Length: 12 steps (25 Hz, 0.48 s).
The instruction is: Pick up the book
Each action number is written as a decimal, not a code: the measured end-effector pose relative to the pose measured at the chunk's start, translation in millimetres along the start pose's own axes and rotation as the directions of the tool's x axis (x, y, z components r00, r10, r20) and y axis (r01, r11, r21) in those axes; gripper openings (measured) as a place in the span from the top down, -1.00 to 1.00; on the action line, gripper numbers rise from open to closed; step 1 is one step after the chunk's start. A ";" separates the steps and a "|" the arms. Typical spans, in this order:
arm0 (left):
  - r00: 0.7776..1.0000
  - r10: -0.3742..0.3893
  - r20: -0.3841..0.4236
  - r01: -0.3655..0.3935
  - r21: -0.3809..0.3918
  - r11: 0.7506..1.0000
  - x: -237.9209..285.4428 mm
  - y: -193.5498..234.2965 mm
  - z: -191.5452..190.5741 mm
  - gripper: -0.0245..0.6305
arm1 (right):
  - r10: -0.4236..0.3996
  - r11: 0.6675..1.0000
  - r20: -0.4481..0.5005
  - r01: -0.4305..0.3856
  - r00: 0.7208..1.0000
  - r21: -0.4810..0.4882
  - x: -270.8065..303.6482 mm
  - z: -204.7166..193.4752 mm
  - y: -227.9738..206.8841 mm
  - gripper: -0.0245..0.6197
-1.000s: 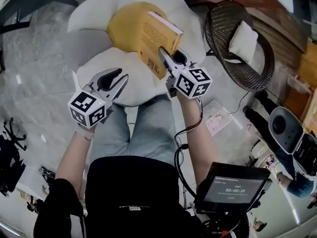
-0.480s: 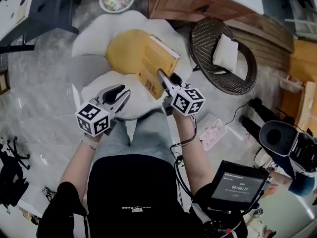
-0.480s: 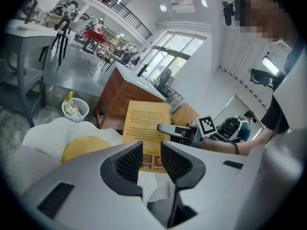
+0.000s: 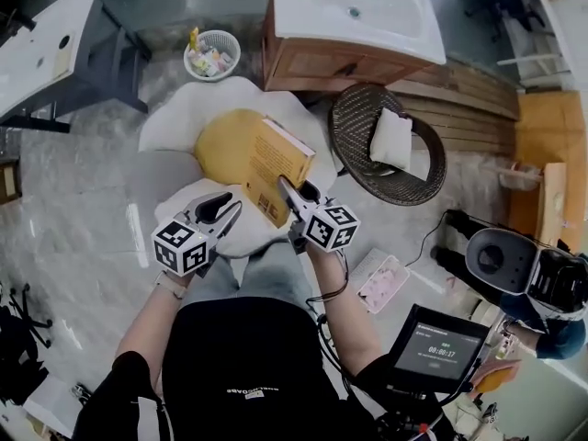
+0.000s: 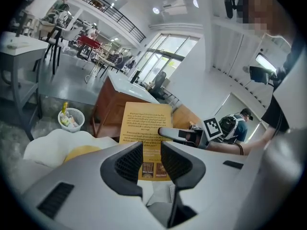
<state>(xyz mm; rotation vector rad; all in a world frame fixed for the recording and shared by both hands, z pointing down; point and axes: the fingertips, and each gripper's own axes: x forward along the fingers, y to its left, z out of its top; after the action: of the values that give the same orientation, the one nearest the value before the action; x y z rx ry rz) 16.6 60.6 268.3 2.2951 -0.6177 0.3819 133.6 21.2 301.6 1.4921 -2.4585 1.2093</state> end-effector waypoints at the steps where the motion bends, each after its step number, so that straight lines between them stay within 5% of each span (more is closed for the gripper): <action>1: 1.000 -0.001 0.003 0.001 0.006 1.000 -0.7 -3.9 3.6 0.60 | 0.004 1.000 0.002 -0.004 1.000 -0.005 -2.6 3.4 4.0 0.42; 12: 0.998 0.020 0.058 -0.023 0.052 0.998 -16.9 -22.2 38.7 0.60 | 0.043 0.999 0.040 -0.042 0.998 -0.026 -20.2 43.8 36.5 0.42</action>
<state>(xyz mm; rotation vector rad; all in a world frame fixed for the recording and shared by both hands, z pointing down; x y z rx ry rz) 17.8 52.5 221.3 2.3588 -0.6688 0.3467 132.3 17.9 241.2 1.4799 -2.5336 1.1615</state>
